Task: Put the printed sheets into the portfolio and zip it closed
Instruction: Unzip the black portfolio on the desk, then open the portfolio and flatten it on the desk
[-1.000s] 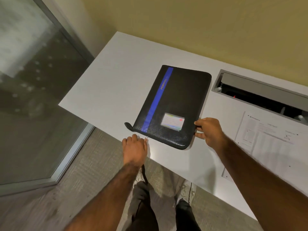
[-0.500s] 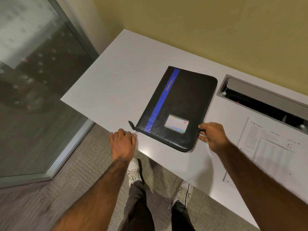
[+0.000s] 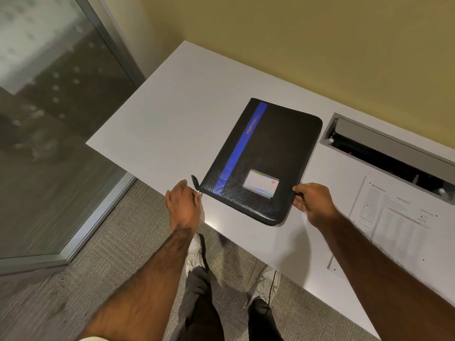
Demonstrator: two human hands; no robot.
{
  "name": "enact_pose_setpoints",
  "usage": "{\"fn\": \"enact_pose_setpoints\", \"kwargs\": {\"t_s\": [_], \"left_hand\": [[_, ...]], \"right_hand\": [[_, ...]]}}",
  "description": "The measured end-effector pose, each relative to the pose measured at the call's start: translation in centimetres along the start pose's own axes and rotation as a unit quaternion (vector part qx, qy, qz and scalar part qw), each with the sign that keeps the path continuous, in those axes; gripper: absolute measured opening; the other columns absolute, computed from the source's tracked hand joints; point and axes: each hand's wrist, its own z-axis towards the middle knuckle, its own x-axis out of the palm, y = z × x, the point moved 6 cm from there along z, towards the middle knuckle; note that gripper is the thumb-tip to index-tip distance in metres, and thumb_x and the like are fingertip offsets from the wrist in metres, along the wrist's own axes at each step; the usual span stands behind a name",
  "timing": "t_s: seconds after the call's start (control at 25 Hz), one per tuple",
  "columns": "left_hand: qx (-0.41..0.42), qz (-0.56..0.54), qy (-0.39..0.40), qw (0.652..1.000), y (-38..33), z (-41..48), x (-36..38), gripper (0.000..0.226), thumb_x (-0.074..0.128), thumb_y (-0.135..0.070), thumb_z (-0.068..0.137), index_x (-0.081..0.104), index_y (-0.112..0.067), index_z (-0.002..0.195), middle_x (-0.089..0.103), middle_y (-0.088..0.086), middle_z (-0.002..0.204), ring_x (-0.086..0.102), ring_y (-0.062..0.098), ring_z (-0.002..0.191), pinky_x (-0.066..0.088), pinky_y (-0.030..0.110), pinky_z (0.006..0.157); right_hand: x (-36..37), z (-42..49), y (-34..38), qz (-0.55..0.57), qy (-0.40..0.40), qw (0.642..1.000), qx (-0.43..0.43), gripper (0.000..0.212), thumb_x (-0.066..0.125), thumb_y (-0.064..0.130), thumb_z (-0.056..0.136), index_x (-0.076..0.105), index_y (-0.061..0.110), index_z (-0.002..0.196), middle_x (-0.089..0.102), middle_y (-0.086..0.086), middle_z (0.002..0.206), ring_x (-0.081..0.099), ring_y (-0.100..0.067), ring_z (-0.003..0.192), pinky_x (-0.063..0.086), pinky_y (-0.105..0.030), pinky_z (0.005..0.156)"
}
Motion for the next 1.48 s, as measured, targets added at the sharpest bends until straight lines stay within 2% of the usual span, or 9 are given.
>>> {"fn": "enact_pose_setpoints", "kwargs": {"t_s": [0.32,0.56,0.68,0.76,0.92,1.08,1.24,1.36,1.48], "left_hand": [[-0.017,-0.002,-0.002,1.000,0.8,0.9,-1.2,0.037,0.066,-0.021,0.093,0.056,-0.007,0.126,0.049,0.013,0.147,0.041,0.027,0.140,0.020,0.053,0.122],[-0.063,-0.226,-0.006,0.972,-0.4,3.3,-3.1,0.042,0.051,-0.026,0.101,0.046,-0.013,0.140,0.038,0.006,0.153,0.034,0.021,0.144,0.027,0.042,0.120],[-0.074,-0.323,0.092,0.939,-3.4,6.3,-5.3,0.038,0.053,-0.036,0.101,0.052,-0.020,0.135,0.052,-0.006,0.133,0.050,0.018,0.128,0.042,0.029,0.101],[-0.043,-0.334,0.170,0.926,-6.2,8.1,-6.8,0.037,0.053,-0.042,0.100,0.056,-0.024,0.132,0.058,-0.010,0.128,0.057,0.017,0.118,0.043,0.024,0.089],[0.006,-0.376,0.237,0.896,-10.8,11.3,-11.1,0.039,0.048,-0.054,0.098,0.057,-0.032,0.129,0.060,-0.011,0.131,0.061,0.013,0.117,0.048,0.037,0.103],[0.026,-0.434,0.309,0.846,-14.1,14.0,-16.1,0.040,0.043,-0.058,0.098,0.053,-0.035,0.129,0.057,-0.016,0.129,0.062,0.008,0.114,0.053,0.034,0.094],[0.103,-0.334,0.337,0.874,-14.7,16.6,-18.2,0.043,0.051,-0.056,0.096,0.053,-0.031,0.131,0.060,-0.015,0.122,0.060,0.007,0.109,0.052,0.025,0.084],[0.133,-0.292,0.302,0.898,-13.1,18.6,-18.3,0.039,0.056,-0.031,0.100,0.052,-0.025,0.138,0.063,-0.005,0.125,0.061,0.015,0.112,0.052,0.029,0.092],[0.104,-0.297,0.300,0.901,-10.0,20.9,-17.9,0.037,0.050,-0.023,0.103,0.051,-0.025,0.141,0.059,-0.008,0.129,0.058,0.014,0.113,0.048,0.027,0.093]], "right_hand": [[-0.1,-0.4,0.5,-0.007,-0.010,1.000,-0.002,0.017,0.064,0.014,0.095,0.066,0.005,0.110,0.069,-0.012,0.116,0.070,-0.028,0.102,0.058,-0.040,0.092],[1.2,-4.1,4.3,-0.019,-0.019,0.997,-0.076,0.013,0.060,0.013,0.097,0.064,0.011,0.085,0.069,-0.010,0.096,0.068,-0.028,0.093,0.059,-0.038,0.082],[3.7,-6.6,7.0,0.009,-0.016,0.995,-0.097,0.018,0.061,0.012,0.092,0.060,-0.001,0.080,0.066,-0.026,0.090,0.067,-0.043,0.083,0.060,-0.053,0.083],[5.9,-8.6,9.1,0.042,-0.008,0.992,-0.121,0.017,0.062,0.010,0.092,0.060,-0.002,0.080,0.064,-0.025,0.084,0.067,-0.037,0.076,0.061,-0.048,0.079],[11.6,-13.0,12.5,0.063,0.031,0.978,-0.196,0.013,0.061,0.014,0.097,0.064,0.001,0.097,0.069,-0.017,0.094,0.071,-0.028,0.088,0.064,-0.042,0.075],[17.7,-14.8,14.1,0.015,0.028,0.967,-0.254,0.008,0.061,0.013,0.096,0.067,0.009,0.098,0.068,0.007,0.080,0.067,-0.011,0.076,0.062,-0.047,0.073],[23.0,-15.0,14.3,-0.009,0.045,0.961,-0.271,0.009,0.061,0.009,0.094,0.070,0.009,0.097,0.072,0.001,0.084,0.069,-0.022,0.081,0.061,-0.047,0.078],[25.3,-14.1,13.9,-0.008,0.055,0.968,-0.245,0.013,0.060,0.011,0.096,0.071,0.009,0.101,0.073,0.002,0.091,0.070,-0.018,0.086,0.063,-0.033,0.077],[23.9,-10.4,12.2,-0.092,-0.017,0.964,-0.248,0.018,0.055,0.013,0.099,0.070,0.005,0.102,0.069,0.002,0.093,0.066,-0.012,0.082,0.053,-0.009,0.072]]}}
